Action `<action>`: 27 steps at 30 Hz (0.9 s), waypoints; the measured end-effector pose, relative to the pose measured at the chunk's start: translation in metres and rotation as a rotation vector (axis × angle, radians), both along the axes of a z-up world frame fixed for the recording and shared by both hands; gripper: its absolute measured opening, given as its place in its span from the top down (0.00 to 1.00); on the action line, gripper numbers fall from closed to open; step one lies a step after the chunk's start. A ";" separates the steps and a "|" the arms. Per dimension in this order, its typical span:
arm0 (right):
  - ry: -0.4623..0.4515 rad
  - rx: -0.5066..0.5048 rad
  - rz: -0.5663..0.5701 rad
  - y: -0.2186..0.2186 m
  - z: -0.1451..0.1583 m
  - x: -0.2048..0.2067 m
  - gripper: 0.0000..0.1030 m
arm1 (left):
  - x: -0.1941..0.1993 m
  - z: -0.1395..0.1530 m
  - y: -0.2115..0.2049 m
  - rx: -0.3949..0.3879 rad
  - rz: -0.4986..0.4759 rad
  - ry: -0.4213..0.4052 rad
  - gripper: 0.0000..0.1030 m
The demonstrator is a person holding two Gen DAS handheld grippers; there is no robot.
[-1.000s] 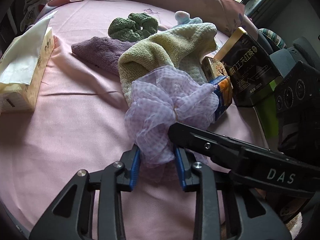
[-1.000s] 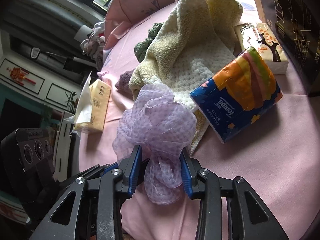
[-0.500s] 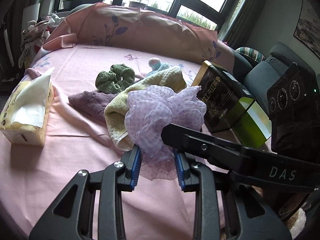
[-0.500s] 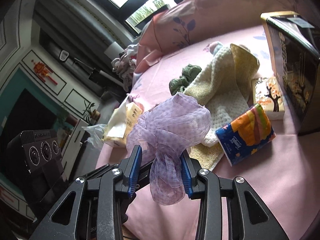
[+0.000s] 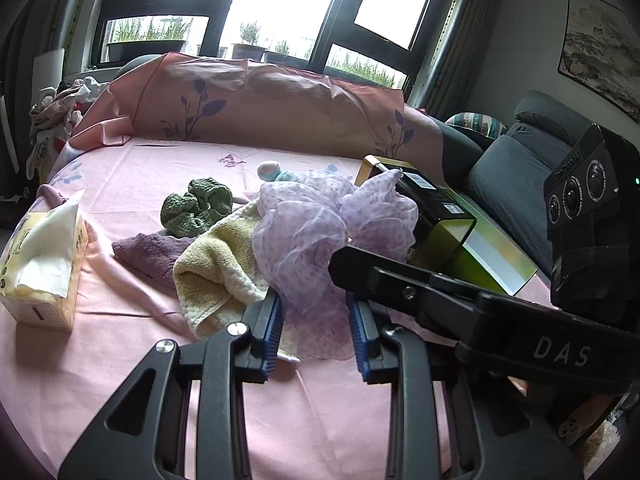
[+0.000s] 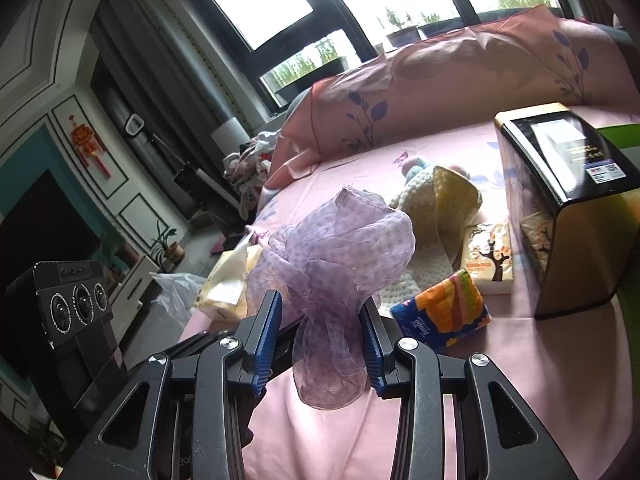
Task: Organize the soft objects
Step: 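Carry the bath puff into the green box and open the right gripper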
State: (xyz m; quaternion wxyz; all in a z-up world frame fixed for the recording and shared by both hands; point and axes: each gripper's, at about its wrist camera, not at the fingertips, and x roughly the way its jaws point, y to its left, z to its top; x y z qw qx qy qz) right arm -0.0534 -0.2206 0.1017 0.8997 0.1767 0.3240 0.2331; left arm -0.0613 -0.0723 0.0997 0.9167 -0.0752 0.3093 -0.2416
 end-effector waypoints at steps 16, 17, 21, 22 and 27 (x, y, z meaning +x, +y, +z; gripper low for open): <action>-0.091 0.043 -0.176 -0.074 0.020 -0.021 0.61 | 0.000 0.021 -0.077 -0.027 -0.115 -0.093 0.74; -0.095 0.047 -0.189 -0.079 0.021 -0.023 0.61 | 0.000 0.022 -0.083 -0.024 -0.123 -0.100 0.74; -0.117 0.067 -0.245 -0.103 0.025 -0.031 0.61 | 0.003 0.028 -0.106 -0.042 -0.175 -0.097 0.74; -0.119 0.076 -0.257 -0.108 0.026 -0.032 0.61 | 0.003 0.029 -0.113 -0.036 -0.188 -0.104 0.74; -0.119 0.098 -0.329 -0.134 0.027 -0.041 0.61 | 0.000 0.034 -0.143 -0.007 -0.249 -0.139 0.74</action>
